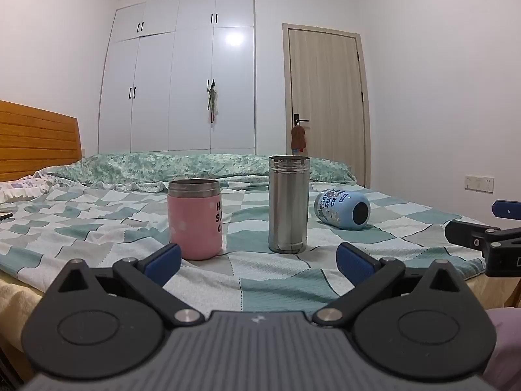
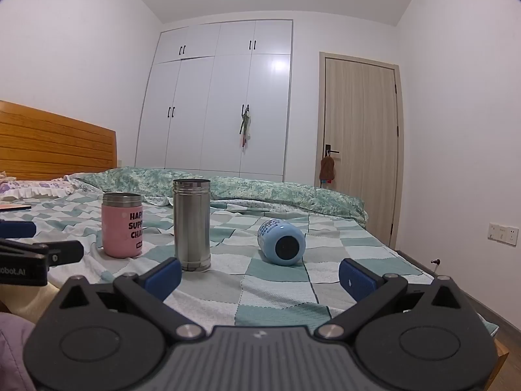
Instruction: Flip cup upright
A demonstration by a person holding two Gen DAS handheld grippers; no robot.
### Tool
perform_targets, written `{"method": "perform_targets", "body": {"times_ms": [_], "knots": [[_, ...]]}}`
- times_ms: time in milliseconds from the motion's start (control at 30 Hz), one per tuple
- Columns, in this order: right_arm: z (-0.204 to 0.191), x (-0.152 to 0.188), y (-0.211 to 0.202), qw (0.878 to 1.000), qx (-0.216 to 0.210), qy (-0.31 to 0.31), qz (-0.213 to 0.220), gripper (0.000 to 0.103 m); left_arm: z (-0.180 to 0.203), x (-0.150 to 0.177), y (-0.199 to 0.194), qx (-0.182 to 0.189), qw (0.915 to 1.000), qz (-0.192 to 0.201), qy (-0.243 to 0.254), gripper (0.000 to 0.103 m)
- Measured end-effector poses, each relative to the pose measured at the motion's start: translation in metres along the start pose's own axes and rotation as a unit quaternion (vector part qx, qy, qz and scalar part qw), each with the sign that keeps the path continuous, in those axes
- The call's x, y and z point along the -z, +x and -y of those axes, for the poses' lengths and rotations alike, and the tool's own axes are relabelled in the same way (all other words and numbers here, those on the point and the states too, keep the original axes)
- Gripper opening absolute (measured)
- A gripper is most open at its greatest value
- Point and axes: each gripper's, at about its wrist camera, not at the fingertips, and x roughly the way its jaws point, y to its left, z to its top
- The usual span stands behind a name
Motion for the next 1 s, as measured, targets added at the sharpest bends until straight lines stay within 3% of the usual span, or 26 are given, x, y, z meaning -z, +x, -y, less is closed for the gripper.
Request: {"method": "perform_targets", "body": {"times_ms": [1000], "knots": [[-0.0005,-0.0004,-0.0011,1.0,0.0,-0.001,0.0,0.103,0.0005,0.0001,-0.0016,0.001,1.0,0.003,0.001,0.103]]}}
